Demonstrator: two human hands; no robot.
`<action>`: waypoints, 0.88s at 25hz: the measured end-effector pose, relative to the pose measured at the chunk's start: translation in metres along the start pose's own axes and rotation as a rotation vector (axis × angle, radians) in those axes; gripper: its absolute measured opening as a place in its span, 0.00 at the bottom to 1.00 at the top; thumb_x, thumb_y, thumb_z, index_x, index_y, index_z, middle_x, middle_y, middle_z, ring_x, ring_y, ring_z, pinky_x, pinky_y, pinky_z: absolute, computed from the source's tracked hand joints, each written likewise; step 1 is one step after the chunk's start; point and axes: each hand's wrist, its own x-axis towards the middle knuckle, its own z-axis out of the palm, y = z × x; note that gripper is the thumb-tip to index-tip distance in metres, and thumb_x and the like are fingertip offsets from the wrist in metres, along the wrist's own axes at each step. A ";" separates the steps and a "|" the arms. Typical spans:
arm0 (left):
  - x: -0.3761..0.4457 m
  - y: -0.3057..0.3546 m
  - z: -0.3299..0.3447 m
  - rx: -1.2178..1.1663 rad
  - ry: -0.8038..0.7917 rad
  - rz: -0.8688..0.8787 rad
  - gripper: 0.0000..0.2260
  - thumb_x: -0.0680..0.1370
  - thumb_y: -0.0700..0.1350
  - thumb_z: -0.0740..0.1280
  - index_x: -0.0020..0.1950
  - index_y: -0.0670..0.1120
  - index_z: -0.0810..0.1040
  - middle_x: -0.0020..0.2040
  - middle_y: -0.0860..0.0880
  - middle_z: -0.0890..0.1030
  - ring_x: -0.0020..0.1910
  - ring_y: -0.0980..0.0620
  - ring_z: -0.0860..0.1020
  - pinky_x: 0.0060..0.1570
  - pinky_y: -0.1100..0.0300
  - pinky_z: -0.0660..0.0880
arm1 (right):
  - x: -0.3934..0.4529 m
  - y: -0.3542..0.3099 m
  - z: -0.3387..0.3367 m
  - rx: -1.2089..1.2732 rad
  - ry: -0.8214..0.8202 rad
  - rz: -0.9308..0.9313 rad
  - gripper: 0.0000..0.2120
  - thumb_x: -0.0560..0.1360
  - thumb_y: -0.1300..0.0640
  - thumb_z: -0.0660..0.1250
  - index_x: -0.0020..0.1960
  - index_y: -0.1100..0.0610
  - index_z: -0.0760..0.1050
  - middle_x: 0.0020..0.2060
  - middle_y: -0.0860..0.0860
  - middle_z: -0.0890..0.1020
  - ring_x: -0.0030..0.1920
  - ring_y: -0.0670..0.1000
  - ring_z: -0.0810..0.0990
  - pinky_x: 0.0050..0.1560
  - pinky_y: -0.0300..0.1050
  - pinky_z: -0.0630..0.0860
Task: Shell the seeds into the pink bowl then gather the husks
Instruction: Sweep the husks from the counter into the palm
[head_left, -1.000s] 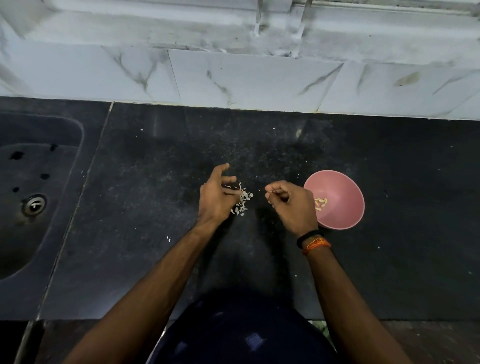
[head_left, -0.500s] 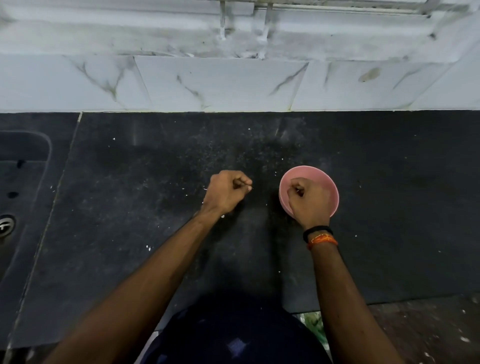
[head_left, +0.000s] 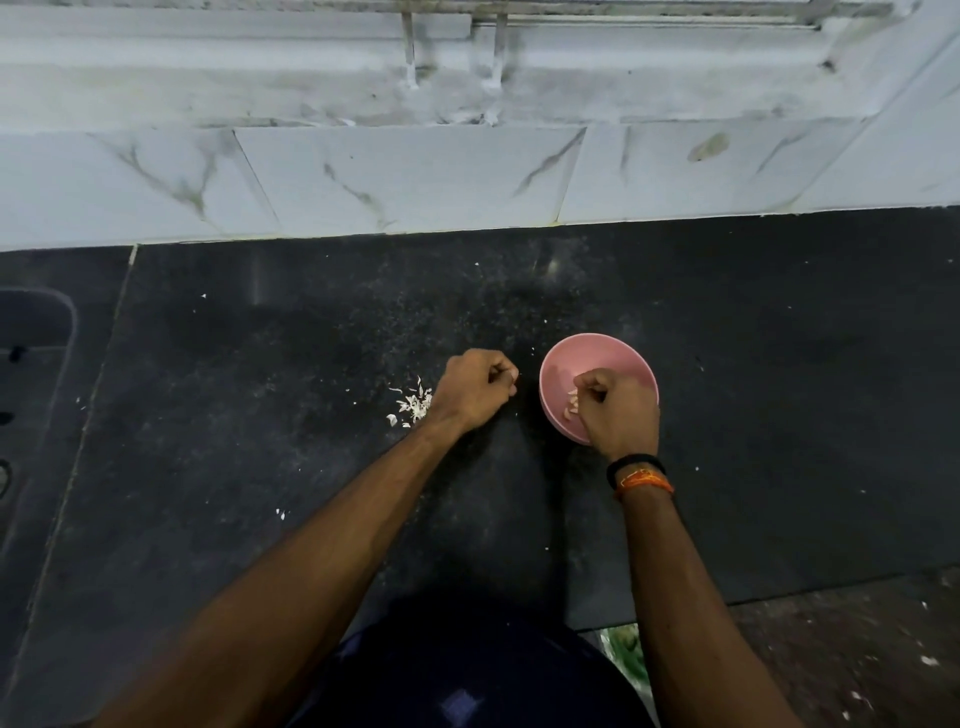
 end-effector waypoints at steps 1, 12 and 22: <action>-0.002 0.000 -0.003 0.006 0.035 0.007 0.04 0.77 0.42 0.71 0.45 0.50 0.84 0.37 0.55 0.84 0.37 0.60 0.82 0.49 0.60 0.81 | -0.002 -0.003 -0.001 0.017 0.050 -0.005 0.10 0.78 0.63 0.67 0.56 0.58 0.84 0.51 0.53 0.86 0.53 0.54 0.82 0.53 0.40 0.70; -0.034 -0.057 -0.054 -0.505 0.310 -0.141 0.26 0.68 0.20 0.56 0.45 0.46 0.84 0.42 0.50 0.84 0.43 0.60 0.81 0.45 0.66 0.76 | -0.008 -0.067 0.060 0.124 -0.196 -0.426 0.18 0.72 0.70 0.64 0.53 0.55 0.86 0.48 0.51 0.86 0.49 0.51 0.84 0.55 0.48 0.79; -0.051 -0.101 -0.064 -1.171 0.544 -0.121 0.29 0.69 0.19 0.49 0.60 0.36 0.79 0.63 0.40 0.81 0.66 0.46 0.79 0.67 0.54 0.74 | 0.016 -0.110 0.127 -0.416 -0.346 -0.729 0.24 0.75 0.66 0.65 0.71 0.59 0.74 0.66 0.54 0.75 0.64 0.58 0.73 0.65 0.52 0.74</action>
